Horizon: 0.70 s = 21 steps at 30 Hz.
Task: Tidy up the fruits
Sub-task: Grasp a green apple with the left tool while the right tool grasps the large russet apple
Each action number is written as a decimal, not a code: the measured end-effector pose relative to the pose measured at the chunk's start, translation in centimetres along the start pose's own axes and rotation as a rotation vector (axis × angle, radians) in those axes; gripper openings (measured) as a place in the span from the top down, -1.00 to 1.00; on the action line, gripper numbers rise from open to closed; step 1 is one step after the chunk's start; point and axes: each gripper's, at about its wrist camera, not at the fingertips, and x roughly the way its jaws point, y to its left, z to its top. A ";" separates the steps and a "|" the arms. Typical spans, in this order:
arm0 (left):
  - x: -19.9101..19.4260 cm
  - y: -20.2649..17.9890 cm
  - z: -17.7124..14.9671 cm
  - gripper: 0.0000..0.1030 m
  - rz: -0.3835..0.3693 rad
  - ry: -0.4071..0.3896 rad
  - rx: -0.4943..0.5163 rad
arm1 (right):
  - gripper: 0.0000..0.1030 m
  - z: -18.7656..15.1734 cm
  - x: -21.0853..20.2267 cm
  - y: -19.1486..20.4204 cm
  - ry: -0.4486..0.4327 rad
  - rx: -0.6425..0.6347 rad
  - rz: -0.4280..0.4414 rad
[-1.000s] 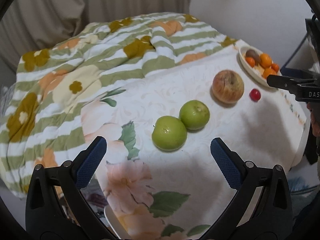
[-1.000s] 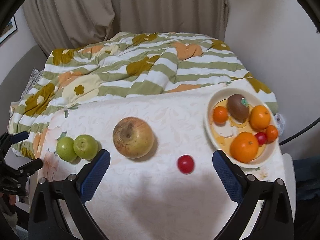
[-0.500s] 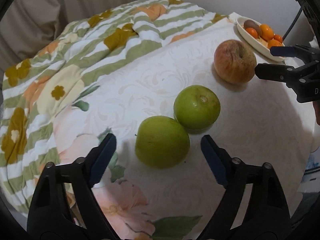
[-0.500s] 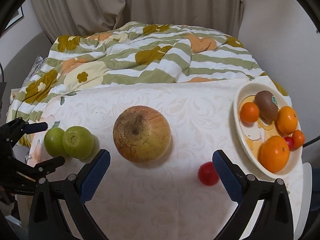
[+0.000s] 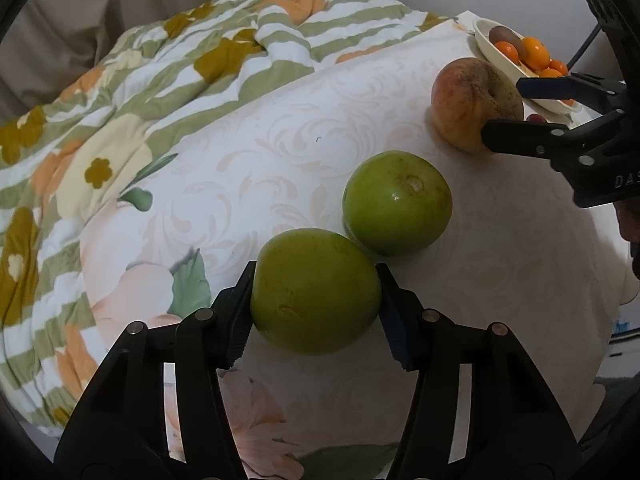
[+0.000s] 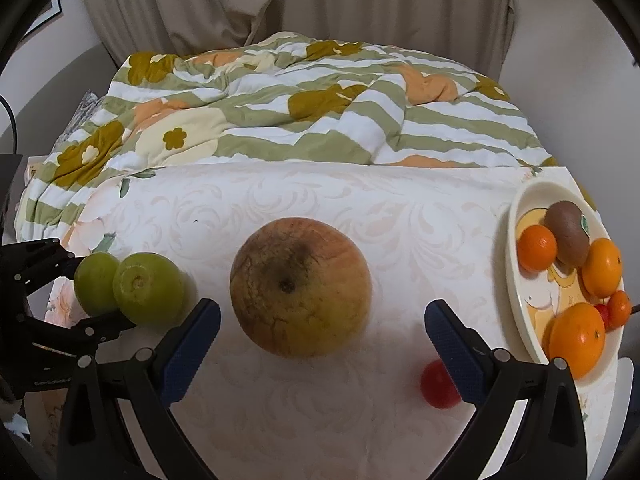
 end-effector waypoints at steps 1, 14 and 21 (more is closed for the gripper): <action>0.0 0.0 0.0 -0.22 0.003 0.001 0.000 | -0.98 0.1 0.1 0.1 0.001 -0.004 0.002; -0.6 0.7 -1.0 -0.21 0.018 -0.001 -0.033 | -0.82 0.8 2.2 0.7 0.029 -0.026 0.008; -1.4 1.3 -1.6 -0.21 0.026 -0.009 -0.064 | -0.36 1.0 2.7 1.3 0.053 -0.061 -0.002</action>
